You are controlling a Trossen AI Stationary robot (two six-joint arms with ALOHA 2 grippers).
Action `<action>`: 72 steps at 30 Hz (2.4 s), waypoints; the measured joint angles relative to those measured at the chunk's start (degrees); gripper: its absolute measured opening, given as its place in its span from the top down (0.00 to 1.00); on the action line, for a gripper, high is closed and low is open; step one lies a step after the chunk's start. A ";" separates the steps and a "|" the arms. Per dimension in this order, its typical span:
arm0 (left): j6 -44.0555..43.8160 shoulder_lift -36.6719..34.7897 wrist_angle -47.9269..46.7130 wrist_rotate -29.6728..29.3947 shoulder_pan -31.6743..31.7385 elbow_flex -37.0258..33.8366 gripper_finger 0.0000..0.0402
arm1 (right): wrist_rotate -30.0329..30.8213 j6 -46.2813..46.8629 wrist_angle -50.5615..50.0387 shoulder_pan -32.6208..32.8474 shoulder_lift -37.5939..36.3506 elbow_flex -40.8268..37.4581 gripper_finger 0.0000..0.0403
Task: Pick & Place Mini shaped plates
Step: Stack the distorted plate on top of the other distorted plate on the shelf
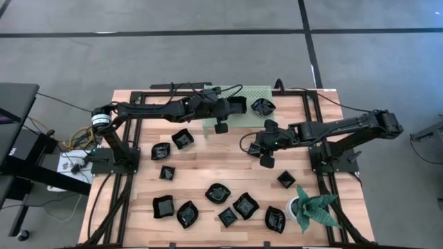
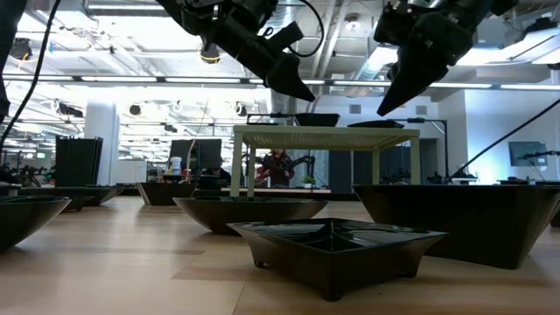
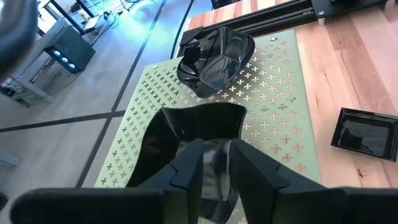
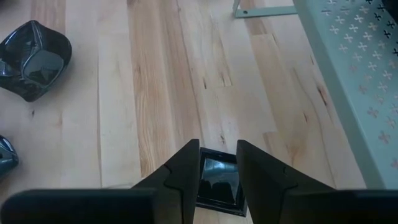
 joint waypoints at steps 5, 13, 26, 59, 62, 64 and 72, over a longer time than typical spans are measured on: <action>-0.01 0.00 0.07 -0.06 -0.92 0.00 0.74 | 0.00 0.00 -0.01 0.00 0.00 0.00 0.75; -0.25 -0.87 -0.59 -0.02 -8.52 -0.06 0.74 | -0.02 0.02 -0.03 0.00 0.00 0.00 0.75; -22.62 -1.68 -32.06 -9.31 -18.93 -0.04 0.74 | -0.02 0.04 -0.07 0.04 0.02 0.02 0.75; -53.82 -17.22 -30.37 -11.42 -14.97 -29.96 0.74 | -0.02 0.00 0.97 0.04 0.04 0.04 0.75; -53.81 -18.28 -26.37 -11.10 -14.97 -32.86 0.74 | -0.02 0.01 1.01 0.03 0.05 0.04 0.75; -53.97 -18.58 -25.98 -10.53 -14.97 -34.03 0.74 | -0.02 0.00 1.01 0.04 0.04 0.04 0.75; -54.24 -18.56 -25.28 -12.43 -14.97 -37.14 0.74 | -0.02 -0.02 1.03 0.03 0.05 0.04 0.75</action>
